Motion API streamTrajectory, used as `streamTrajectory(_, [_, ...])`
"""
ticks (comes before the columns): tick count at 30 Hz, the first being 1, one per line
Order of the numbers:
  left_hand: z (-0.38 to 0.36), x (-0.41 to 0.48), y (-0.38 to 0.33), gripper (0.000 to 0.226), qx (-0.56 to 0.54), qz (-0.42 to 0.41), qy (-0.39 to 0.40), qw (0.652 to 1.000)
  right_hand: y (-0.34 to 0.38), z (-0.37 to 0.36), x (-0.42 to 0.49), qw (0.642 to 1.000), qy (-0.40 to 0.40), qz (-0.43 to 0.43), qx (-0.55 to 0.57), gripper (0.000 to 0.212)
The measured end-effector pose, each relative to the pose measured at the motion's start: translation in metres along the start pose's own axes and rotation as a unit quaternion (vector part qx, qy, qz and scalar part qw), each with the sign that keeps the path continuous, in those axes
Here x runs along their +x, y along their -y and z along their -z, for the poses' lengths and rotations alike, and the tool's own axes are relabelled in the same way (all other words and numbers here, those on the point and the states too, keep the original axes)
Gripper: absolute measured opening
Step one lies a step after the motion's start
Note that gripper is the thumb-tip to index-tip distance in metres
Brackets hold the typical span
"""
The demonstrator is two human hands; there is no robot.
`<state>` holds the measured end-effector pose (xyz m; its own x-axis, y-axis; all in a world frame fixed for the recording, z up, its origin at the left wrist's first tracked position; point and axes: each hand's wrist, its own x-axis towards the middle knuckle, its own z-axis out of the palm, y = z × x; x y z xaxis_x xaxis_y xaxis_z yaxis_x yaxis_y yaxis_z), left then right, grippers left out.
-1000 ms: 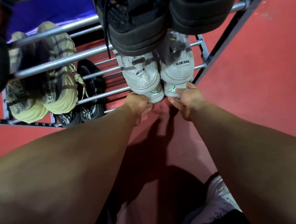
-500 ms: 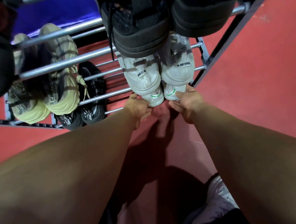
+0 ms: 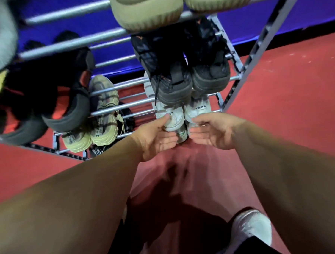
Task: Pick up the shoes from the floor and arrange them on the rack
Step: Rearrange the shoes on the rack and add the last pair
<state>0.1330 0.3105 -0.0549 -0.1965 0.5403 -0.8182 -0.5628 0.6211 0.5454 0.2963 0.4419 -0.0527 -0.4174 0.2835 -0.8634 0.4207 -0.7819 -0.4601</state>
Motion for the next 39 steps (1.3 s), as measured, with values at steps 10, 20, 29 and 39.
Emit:
streamTrajectory(10, [-0.020, 0.004, -0.011, 0.030, 0.090, -0.009, -0.109, 0.990, -0.012, -0.013, 0.007, 0.990, -0.024, 0.043, 0.132, 0.049])
streamTrajectory(20, [-0.023, 0.003, -0.014, 0.028, 0.123, -0.004, -0.120, 0.985, -0.010, -0.011, 0.011, 0.992, -0.026, 0.037, 0.120, 0.051])
streamTrajectory(29, [-0.015, -0.046, -0.033, 0.037, 0.188, -0.003, -0.066, 0.980, 0.001, -0.008, -0.053, 0.983, -0.149, 0.035, -0.099, 0.048])
streamTrajectory(39, [0.005, -0.177, -0.050, 0.017, 0.211, -0.068, -0.077, 0.972, 0.012, -0.047, -0.172, 0.968, -0.170, 0.162, -0.087, 0.030])
